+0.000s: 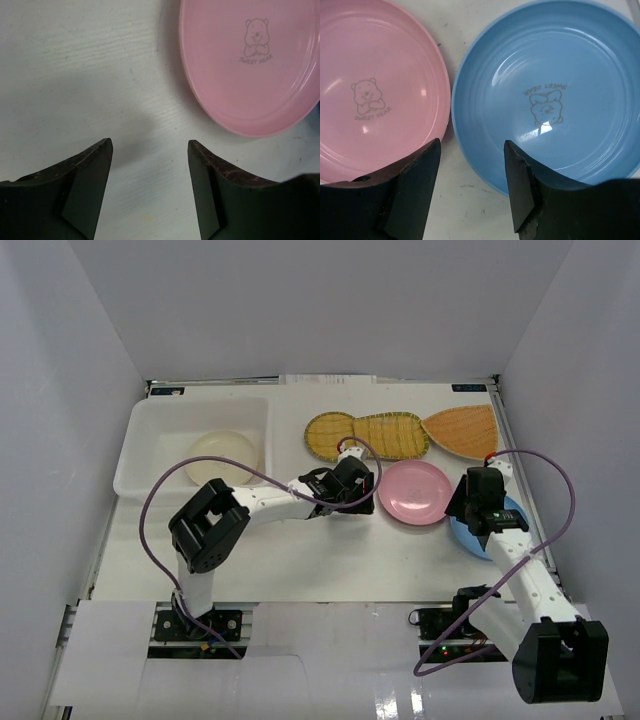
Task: Place the plates into the plastic bin on the countertop
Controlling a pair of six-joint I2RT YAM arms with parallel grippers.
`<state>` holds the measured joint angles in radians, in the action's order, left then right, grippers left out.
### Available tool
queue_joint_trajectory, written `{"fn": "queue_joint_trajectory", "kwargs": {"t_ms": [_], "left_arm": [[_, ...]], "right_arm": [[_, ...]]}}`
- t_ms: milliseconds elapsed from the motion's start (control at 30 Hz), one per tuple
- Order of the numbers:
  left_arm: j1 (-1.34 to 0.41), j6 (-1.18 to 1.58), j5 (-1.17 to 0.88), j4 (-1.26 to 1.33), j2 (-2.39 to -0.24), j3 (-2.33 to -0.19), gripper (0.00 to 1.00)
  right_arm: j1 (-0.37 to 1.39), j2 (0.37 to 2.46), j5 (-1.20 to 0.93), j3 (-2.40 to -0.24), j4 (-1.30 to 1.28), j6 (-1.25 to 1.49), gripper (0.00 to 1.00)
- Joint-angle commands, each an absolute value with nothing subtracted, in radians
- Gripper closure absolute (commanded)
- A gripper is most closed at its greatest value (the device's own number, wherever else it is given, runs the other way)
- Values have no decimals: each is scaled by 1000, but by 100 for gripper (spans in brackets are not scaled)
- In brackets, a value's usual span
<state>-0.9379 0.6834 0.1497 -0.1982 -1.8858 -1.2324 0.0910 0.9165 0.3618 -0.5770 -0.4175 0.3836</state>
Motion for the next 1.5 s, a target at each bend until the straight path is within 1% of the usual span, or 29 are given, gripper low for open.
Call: {"fn": "queue_joint_trajectory", "kwargs": {"t_ms": [0,167,200,267,333,467,567,600,667,700,733,800,833,867,900,967,1000,1033,1067,1100,1133,1233,1300,1367,1400,1467], "left_arm": [[-936,712,178,-115,-1888,-1301,27],[-939,741,155,-43,-1942,-1313,27],[-940,744,152,-22,-1942,-1302,27],[-940,755,147,27,-1953,-1298,27],[-939,758,138,12,-2008,-1350,28],[-940,770,147,6,-2085,-1411,31],[-939,769,160,-35,-2131,-1462,35],[-939,764,169,-41,-2141,-1474,39],[-940,758,179,-57,-2166,-1496,44],[-940,755,187,-57,-2171,-1502,50],[-942,752,192,-58,-2174,-1502,63],[-940,744,199,-64,-2166,-1485,77],[-942,741,202,-64,-2155,-1471,90],[-942,739,207,-64,-2126,-1453,96],[-940,738,215,-61,-2106,-1434,100],[-942,726,233,-54,-2065,-1370,100],[-942,721,233,-52,-2015,-1349,100],[-942,715,236,-49,-1953,-1303,100],[-942,713,238,-48,-1953,-1280,100],[-942,710,236,-48,-1887,-1258,100],[-942,704,241,-46,-1850,-1226,100],[-939,680,281,-73,-1715,-1210,100],[-933,652,305,-116,-1619,-1230,100],[-907,618,336,-155,-1553,-1271,100],[-890,612,344,-185,-1481,-1279,100],[-789,606,307,-210,-1404,-1279,100]], "right_arm": [[83,948,313,-563,-426,377,41],[81,969,318,-534,-422,405,44],[81,966,346,-529,-422,413,46],[74,972,350,-525,-416,420,48],[69,1001,342,-525,-416,423,48],[67,1038,315,-528,-388,423,52],[67,1058,279,-514,-356,422,52],[67,1068,266,-509,-350,419,52],[67,1097,247,-505,-339,411,51],[69,1104,238,-503,-333,407,51],[69,1111,235,-502,-330,405,51],[69,1109,232,-502,-319,405,56],[68,1108,233,-502,-316,405,57],[69,1100,232,-502,-314,405,57],[69,1095,232,-502,-307,406,61],[69,1085,230,-499,-298,414,67],[69,1080,226,-492,-292,417,72],[69,1071,219,-482,-288,423,80],[69,1063,219,-482,-284,425,80],[71,1054,212,-473,-279,426,89],[72,1028,210,-469,-285,426,92],[78,933,203,-457,-297,423,92],[80,844,190,-468,-307,426,92],[81,798,163,-486,-316,425,92],[83,772,150,-518,-324,420,92],[95,761,121,-551,-345,417,92]]}}
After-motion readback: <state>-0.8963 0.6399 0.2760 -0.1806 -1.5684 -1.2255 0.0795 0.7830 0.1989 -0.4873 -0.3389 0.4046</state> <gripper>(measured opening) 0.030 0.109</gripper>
